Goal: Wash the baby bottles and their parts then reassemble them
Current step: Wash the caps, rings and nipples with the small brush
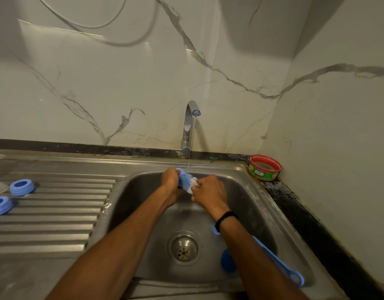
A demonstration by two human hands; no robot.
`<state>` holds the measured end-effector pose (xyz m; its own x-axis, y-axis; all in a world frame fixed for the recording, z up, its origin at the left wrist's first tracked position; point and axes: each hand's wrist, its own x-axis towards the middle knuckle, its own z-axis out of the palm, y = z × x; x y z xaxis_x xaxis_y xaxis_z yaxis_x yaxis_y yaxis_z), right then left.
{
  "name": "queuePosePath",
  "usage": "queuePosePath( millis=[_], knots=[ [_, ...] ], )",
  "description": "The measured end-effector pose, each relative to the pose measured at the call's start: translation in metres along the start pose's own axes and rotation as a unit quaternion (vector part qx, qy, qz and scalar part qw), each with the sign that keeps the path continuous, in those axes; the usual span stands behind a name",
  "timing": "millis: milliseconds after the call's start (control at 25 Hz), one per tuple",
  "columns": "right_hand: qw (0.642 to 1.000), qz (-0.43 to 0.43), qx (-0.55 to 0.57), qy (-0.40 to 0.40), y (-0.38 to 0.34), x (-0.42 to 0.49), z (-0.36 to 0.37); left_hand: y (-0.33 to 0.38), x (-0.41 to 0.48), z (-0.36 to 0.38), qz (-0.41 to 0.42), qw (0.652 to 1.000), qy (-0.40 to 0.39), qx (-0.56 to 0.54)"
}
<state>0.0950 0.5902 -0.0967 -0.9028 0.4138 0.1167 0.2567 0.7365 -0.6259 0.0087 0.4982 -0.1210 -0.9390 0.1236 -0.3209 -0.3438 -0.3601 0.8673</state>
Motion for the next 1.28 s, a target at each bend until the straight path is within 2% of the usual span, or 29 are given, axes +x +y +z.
queuePosePath(
  millis=[160, 280, 400, 560, 680, 800, 920, 1000, 1280],
  knots=[
    [1.0, 0.005, -0.005, 0.024, 0.003, 0.002, -0.004, -0.003, -0.005, 0.005, -0.011, 0.999, -0.044, 0.0],
    [1.0, -0.005, -0.004, 0.027, 0.002, 0.002, -0.004, -0.001, -0.002, 0.0, 0.011, 0.999, 0.007, 0.053],
    [1.0, -0.01, 0.006, 0.009, 0.002, 0.001, 0.0, 0.004, 0.01, -0.007, -0.006, 0.999, 0.046, -0.004],
    [1.0, -0.002, 0.015, 0.015, 0.002, 0.002, 0.0, -0.001, 0.001, 0.004, -0.001, 1.0, -0.005, 0.014],
    [1.0, 0.0, 0.011, 0.009, 0.0, 0.0, -0.002, -0.001, -0.001, 0.005, 0.042, 0.997, 0.0, 0.066],
    [1.0, 0.0, 0.016, -0.003, 0.0, 0.0, -0.002, -0.003, 0.007, 0.003, 0.036, 0.997, 0.034, 0.062],
    [1.0, 0.012, 0.011, 0.017, 0.0, 0.0, -0.007, -0.005, -0.001, 0.011, 0.033, 0.998, 0.01, 0.047],
    [1.0, 0.012, 0.018, 0.0, 0.002, -0.001, -0.01, -0.007, 0.001, 0.012, 0.029, 0.998, 0.046, 0.031],
    [1.0, 0.017, 0.022, -0.008, -0.002, -0.004, -0.009, -0.004, -0.007, 0.013, 0.0, 0.999, 0.021, 0.042]
  ],
)
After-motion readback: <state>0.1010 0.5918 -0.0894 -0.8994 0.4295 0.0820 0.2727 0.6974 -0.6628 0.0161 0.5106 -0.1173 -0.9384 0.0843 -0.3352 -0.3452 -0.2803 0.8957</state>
